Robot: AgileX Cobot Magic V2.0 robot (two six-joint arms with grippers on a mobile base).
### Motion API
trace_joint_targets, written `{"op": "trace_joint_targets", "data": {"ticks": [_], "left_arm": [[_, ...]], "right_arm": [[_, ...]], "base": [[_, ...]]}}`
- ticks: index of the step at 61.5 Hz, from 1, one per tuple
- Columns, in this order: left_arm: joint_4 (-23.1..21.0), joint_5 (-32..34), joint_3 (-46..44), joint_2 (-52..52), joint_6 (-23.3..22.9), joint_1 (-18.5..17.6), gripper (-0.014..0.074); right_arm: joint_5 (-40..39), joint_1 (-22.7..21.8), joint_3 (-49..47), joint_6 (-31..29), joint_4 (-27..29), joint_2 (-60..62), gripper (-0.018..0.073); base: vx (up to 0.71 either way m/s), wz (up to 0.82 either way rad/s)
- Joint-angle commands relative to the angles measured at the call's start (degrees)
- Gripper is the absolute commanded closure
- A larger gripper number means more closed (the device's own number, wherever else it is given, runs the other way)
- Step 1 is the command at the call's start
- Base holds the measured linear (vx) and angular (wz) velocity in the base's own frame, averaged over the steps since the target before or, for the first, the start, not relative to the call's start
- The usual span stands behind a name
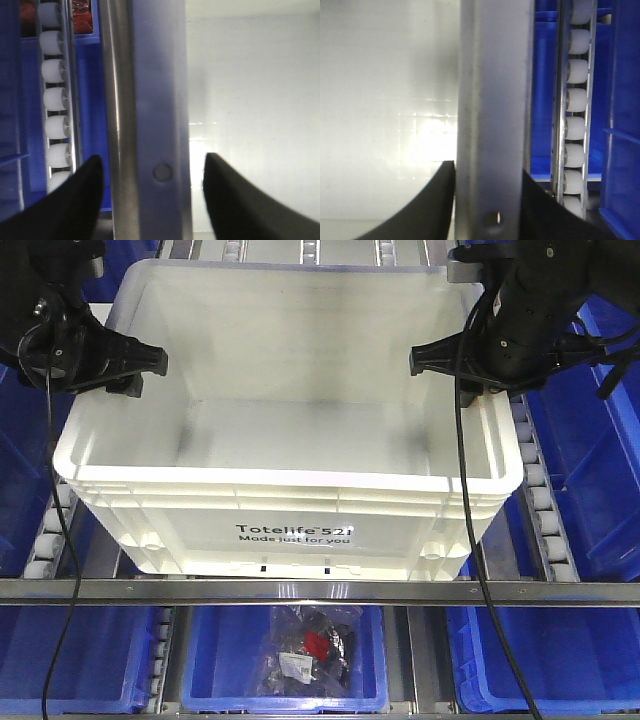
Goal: Move bin from left to right shelf
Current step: 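Close both grippers on the tote's side rims, then pull the tote toward the robot off the rollers with both grippers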
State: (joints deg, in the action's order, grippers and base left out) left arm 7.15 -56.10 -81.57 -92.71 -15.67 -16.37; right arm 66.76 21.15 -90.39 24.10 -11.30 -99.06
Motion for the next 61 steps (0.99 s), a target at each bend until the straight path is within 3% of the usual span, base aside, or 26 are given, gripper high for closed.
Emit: {"op": "trace_joint_targets", "data": {"ticks": [1,15,24,61], "left_arm": [[-0.8,1.7,-1.9,2.1,-0.5,0.0,0.028],[-0.8,1.8,-1.9,2.1,-0.5,0.0,0.0437],[-0.8,2.6,-1.9,2.2,-0.5,0.0,0.0491],[-1.8,5.3,-1.9,11.1,-0.5,0.0,0.0514]], "right_arm": [[-0.8,-0.3,-1.7,-1.1,-1.6,2.4,0.0422],[-0.7,-0.3,-1.7,-1.2,-1.6,2.4,0.0489],[-1.1,-0.3,-1.7,-1.3,-1.7,2.4,0.0498],[-4.0,-0.1,-1.7,-1.4,-1.7,9.8,0.0497]], "base": [[0.0,0.0],[0.0,0.0],[0.0,0.0],[0.0,0.0]]}}
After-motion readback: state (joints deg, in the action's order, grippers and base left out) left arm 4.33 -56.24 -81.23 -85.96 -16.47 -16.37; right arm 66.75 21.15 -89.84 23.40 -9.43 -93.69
